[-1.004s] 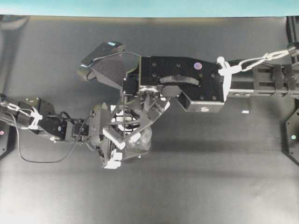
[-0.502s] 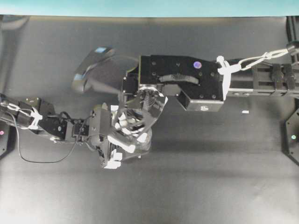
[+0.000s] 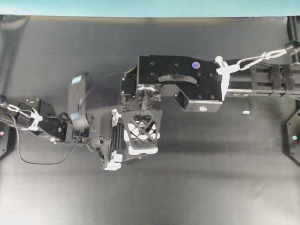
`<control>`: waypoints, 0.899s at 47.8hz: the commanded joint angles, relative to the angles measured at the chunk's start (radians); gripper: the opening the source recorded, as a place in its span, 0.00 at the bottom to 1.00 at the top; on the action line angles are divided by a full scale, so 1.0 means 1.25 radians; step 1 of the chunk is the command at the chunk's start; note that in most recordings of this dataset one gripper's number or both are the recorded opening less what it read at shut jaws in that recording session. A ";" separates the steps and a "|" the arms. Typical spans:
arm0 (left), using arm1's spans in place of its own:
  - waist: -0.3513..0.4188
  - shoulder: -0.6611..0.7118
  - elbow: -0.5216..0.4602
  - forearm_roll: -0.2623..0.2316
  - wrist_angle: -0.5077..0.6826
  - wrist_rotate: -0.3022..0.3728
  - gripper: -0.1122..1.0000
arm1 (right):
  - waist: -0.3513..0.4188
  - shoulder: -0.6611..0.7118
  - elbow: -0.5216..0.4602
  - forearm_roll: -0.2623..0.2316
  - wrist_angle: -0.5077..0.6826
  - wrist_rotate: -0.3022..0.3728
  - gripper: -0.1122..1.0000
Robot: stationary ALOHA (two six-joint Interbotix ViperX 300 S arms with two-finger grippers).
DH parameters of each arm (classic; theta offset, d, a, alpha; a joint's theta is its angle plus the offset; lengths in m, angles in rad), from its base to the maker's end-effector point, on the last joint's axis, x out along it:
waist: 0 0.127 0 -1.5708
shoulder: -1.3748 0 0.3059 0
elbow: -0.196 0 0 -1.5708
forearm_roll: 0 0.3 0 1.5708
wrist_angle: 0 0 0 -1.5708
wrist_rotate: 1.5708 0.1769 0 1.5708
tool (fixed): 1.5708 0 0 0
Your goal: Open the bottle cap by holding the bottle with the left arm and twisting the cap with the right arm.
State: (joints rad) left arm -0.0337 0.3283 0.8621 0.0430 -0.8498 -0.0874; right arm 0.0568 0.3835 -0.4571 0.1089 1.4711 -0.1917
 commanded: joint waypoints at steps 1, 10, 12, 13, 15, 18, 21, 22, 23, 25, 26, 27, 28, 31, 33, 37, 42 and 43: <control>-0.005 -0.001 -0.006 0.001 0.000 -0.001 0.84 | 0.011 -0.006 -0.005 0.004 -0.004 -0.070 0.43; -0.009 -0.001 -0.006 0.001 -0.001 -0.001 0.84 | 0.012 -0.007 -0.005 0.004 -0.010 -0.206 0.43; -0.010 -0.001 -0.006 0.002 0.000 -0.001 0.84 | 0.012 -0.009 -0.005 0.004 -0.011 -0.227 0.43; -0.010 -0.001 -0.005 0.002 0.000 -0.001 0.84 | 0.012 -0.009 -0.004 0.004 -0.012 -0.238 0.43; -0.010 -0.001 -0.005 0.001 -0.001 -0.001 0.84 | 0.012 -0.010 -0.002 0.006 -0.012 -0.259 0.43; -0.010 -0.002 -0.005 0.002 -0.001 -0.001 0.84 | 0.011 -0.010 -0.002 0.006 -0.012 -0.281 0.43; -0.010 -0.001 -0.006 0.002 -0.001 -0.001 0.84 | 0.011 -0.011 -0.002 0.006 -0.011 -0.296 0.43; -0.010 -0.001 -0.006 0.002 -0.001 -0.001 0.84 | 0.012 -0.012 -0.002 0.006 -0.011 -0.302 0.43; -0.011 -0.001 -0.005 0.001 -0.001 -0.001 0.84 | 0.012 -0.013 -0.002 0.006 -0.010 -0.307 0.43; -0.011 -0.001 -0.005 0.002 -0.001 -0.001 0.84 | 0.013 -0.016 -0.002 0.006 -0.010 -0.313 0.43; -0.011 -0.001 -0.005 0.001 0.000 -0.001 0.84 | 0.015 -0.016 -0.002 0.006 -0.010 -0.314 0.43; -0.011 -0.001 -0.005 0.001 0.000 -0.001 0.84 | 0.016 -0.017 -0.001 0.006 -0.010 -0.317 0.43; -0.011 -0.001 -0.005 0.002 -0.001 -0.001 0.84 | 0.016 -0.020 -0.002 0.006 -0.010 -0.317 0.43; -0.012 -0.001 -0.005 0.002 -0.001 -0.001 0.84 | 0.016 -0.022 -0.002 0.006 -0.009 -0.317 0.43; -0.011 -0.001 -0.005 0.002 0.000 -0.001 0.84 | 0.016 -0.023 -0.001 0.006 -0.009 -0.317 0.43; -0.011 -0.001 -0.006 0.002 0.000 -0.001 0.84 | 0.016 -0.025 -0.001 0.006 -0.009 -0.314 0.43; -0.011 -0.001 -0.006 0.002 -0.001 -0.001 0.84 | 0.016 -0.025 -0.001 0.006 -0.010 -0.310 0.43; -0.011 -0.001 -0.005 0.001 0.000 -0.001 0.84 | 0.016 -0.026 -0.001 0.006 -0.011 -0.310 0.43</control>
State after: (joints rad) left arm -0.0430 0.3283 0.8621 0.0430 -0.8514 -0.0859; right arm 0.0598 0.3728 -0.4510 0.1135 1.4634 -0.5737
